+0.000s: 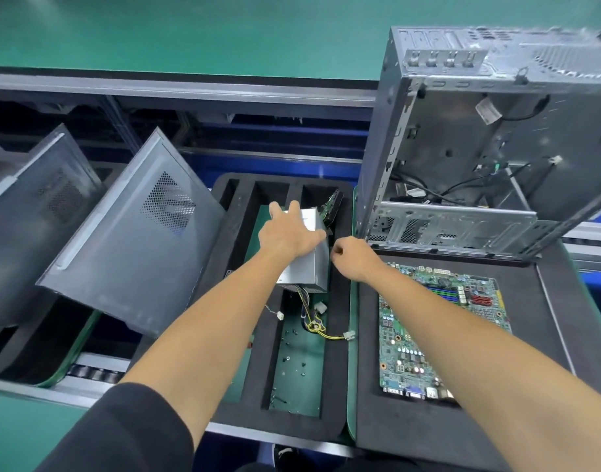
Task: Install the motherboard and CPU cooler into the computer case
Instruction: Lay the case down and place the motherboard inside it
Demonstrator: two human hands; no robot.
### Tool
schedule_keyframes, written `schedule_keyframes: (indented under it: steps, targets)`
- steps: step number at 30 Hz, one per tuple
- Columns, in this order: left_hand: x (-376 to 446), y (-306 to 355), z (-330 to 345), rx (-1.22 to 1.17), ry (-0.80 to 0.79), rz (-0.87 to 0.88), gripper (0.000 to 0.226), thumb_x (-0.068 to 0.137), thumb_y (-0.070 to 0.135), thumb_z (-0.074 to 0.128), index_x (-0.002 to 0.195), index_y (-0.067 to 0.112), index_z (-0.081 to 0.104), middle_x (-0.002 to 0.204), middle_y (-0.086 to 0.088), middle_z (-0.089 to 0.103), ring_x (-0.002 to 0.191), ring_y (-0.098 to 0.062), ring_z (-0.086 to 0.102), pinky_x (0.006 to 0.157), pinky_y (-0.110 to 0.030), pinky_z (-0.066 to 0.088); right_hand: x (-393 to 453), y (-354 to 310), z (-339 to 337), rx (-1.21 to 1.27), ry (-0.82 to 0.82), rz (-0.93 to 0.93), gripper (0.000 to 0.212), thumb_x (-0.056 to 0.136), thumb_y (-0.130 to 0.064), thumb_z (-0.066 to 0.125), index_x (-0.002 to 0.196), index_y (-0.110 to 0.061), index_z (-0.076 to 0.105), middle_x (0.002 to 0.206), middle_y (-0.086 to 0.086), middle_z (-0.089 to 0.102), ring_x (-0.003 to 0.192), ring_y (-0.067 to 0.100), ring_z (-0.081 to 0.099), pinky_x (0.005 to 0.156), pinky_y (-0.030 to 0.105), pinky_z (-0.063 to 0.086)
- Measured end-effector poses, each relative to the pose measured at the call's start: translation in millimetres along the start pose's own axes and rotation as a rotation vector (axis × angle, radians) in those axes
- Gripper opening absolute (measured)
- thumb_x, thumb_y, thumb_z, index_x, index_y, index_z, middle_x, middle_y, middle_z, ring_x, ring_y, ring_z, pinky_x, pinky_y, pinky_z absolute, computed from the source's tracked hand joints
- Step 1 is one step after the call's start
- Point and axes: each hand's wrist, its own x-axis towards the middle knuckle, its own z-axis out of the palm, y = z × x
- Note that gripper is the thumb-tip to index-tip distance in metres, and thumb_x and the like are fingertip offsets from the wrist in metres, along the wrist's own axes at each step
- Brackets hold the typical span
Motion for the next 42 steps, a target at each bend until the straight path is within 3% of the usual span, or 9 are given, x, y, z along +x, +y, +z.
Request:
schedule_keyframes:
  steps: [4, 10, 14, 24, 27, 31, 35, 39, 42]
  targets:
    - [2.9, -2.8, -5.5, 0.017, -0.119, -0.008, 0.076, 0.072, 0.059, 0.055, 0.134, 0.022, 0.031, 0.142, -0.014, 0.022, 0.063, -0.021, 0.043, 0.049, -0.028, 0.028, 0.3, 0.6, 0.8, -0.009, -0.008, -0.009, 0.018, 0.093, -0.01, 0.045, 0.094, -0.006, 0.063, 0.097, 0.012, 0.066, 0.085, 0.029, 0.06, 0.072, 0.032, 0.048]
    - [-3.0, -12.5, -18.7, 0.038, -0.352, -0.022, 0.087, 0.068, 0.058, 0.061, 0.141, 0.025, 0.027, 0.147, -0.014, 0.015, 0.099, -0.037, 0.047, 0.072, -0.04, 0.042, 3.2, -7.3, 3.3, 0.008, 0.014, -0.019, 0.02, 0.093, -0.008, 0.046, 0.097, -0.007, 0.066, 0.1, 0.014, 0.066, 0.088, 0.03, 0.059, 0.072, 0.033, 0.047]
    - [-19.3, -10.2, -4.7, 0.08, -0.372, -0.02, 0.084, 0.067, 0.06, 0.06, 0.138, 0.025, 0.03, 0.149, -0.015, 0.013, 0.11, -0.038, 0.048, 0.072, -0.039, 0.04, 3.8, -13.4, 11.4, -0.03, 0.004, -0.025, 0.009, 0.088, -0.007, 0.052, 0.084, -0.007, 0.061, 0.096, 0.017, 0.065, 0.084, 0.032, 0.057, 0.072, 0.037, 0.048]
    - [-36.3, -13.9, 23.0, 0.09, -0.365, -0.019, 0.073, 0.068, 0.06, 0.055, 0.129, 0.025, 0.036, 0.138, -0.012, 0.024, 0.082, -0.029, 0.046, 0.057, -0.031, 0.033, -2.2, -12.7, 21.2, -0.018, -0.026, -0.008, 0.015, 0.087, -0.004, 0.049, 0.079, -0.013, 0.059, 0.096, 0.014, 0.067, 0.088, 0.031, 0.059, 0.075, 0.037, 0.051]
    - [-44.8, -14.8, 34.4, 0.136, -0.387, -0.01, 0.07, 0.069, 0.061, 0.054, 0.126, 0.024, 0.036, 0.132, -0.012, 0.027, 0.079, -0.027, 0.046, 0.055, -0.029, 0.032, -5.0, -11.6, 24.8, -0.019, -0.06, 0.004, 0.021, 0.086, -0.002, 0.048, 0.073, -0.017, 0.056, 0.095, 0.012, 0.067, 0.083, 0.027, 0.057, 0.069, 0.031, 0.046]
    - [-61.6, -20.7, 59.3, 0.193, -0.457, -0.025, 0.081, 0.072, 0.063, 0.051, 0.14, 0.027, 0.025, 0.136, -0.012, 0.022, 0.096, -0.032, 0.051, 0.066, -0.033, 0.038, -5.3, -8.8, 29.3, -0.013, -0.106, 0.02, 0.021, 0.091, -0.004, 0.044, 0.085, -0.014, 0.062, 0.1, 0.008, 0.067, 0.09, 0.026, 0.06, 0.074, 0.031, 0.048]
    - [-67.0, -21.0, 66.6, 0.254, -0.434, -0.008, 0.083, 0.073, 0.066, 0.049, 0.14, 0.025, 0.025, 0.135, -0.014, 0.024, 0.09, -0.03, 0.05, 0.067, -0.033, 0.04, -3.7, -10.3, 32.0, -0.009, -0.136, 0.027, 0.021, 0.093, -0.005, 0.043, 0.09, -0.009, 0.063, 0.102, 0.01, 0.068, 0.093, 0.027, 0.062, 0.077, 0.034, 0.05]
    - [-57.8, -18.1, 57.3, 0.34, -0.504, 0.02, 0.093, 0.074, 0.079, 0.039, 0.147, 0.025, 0.019, 0.144, -0.014, 0.027, 0.116, -0.033, 0.05, 0.08, -0.038, 0.043, -2.7, -12.4, 37.4, -0.029, -0.179, 0.044, 0.024, 0.092, -0.004, 0.044, 0.095, -0.001, 0.067, 0.102, 0.015, 0.069, 0.088, 0.028, 0.062, 0.078, 0.038, 0.052]
    - [-44.1, -16.8, 41.2, 0.39, -0.57, 0.082, 0.092, 0.076, 0.083, 0.028, 0.143, 0.02, 0.036, 0.141, -0.006, 0.044, 0.124, -0.028, 0.047, 0.089, -0.038, 0.04, -1.5, -12.8, 39.2, -0.036, -0.199, 0.077, 0.026, 0.089, -0.002, 0.045, 0.1, 0.003, 0.068, 0.104, 0.018, 0.07, 0.095, 0.033, 0.064, 0.082, 0.04, 0.052]
